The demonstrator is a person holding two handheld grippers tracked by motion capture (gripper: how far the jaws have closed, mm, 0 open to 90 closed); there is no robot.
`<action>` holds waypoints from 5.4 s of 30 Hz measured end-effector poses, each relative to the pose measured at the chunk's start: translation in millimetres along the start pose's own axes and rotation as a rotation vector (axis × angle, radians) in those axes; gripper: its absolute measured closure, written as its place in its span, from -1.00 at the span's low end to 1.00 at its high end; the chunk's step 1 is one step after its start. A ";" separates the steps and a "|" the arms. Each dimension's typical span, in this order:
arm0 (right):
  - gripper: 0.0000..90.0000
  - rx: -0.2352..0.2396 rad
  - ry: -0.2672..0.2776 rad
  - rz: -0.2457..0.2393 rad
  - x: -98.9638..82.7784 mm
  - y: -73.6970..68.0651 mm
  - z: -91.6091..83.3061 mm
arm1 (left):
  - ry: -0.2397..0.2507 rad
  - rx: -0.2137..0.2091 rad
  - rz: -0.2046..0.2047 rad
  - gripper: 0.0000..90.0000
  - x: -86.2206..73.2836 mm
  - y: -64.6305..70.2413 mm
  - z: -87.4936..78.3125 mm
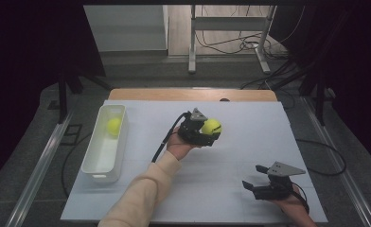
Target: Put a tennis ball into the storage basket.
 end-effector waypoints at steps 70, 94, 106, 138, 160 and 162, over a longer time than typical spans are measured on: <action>-0.65 -0.011 -0.012 0.007 -1.2 -0.5 1.9 | 0.093 0.054 -0.079 -0.42 -59.3 -25.9 -81.6; -0.64 -0.012 -0.016 0.004 -1.2 -0.7 2.0 | 0.175 0.114 -0.119 -0.42 -63.1 -41.0 -121.3; -0.64 -0.013 -0.017 0.003 -1.3 -0.6 1.7 | 0.191 0.131 -0.135 -0.42 -65.3 -44.9 -131.3; -0.64 -0.018 -0.022 -0.003 -0.8 -1.2 0.4 | 0.206 0.207 -0.195 -0.42 -82.8 -60.2 -164.1; -0.64 -0.013 -0.016 -0.006 -0.8 -1.7 1.1 | 0.235 0.250 -0.237 -0.42 -97.5 -69.1 -189.8; -0.64 -0.015 -0.019 -0.007 -0.7 -1.6 0.7 | 0.235 0.256 -0.243 -0.42 -99.8 -69.9 -192.0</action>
Point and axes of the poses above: each handheld gripper's, and its own axes: z roughly forward along the jaws, x roughly out of its top, y roughly to its right, the point moved 2 cm from there along z, roughly forward along the jaws, and after that the axes turned 8 degrees about -y, right-handed, at the moved point
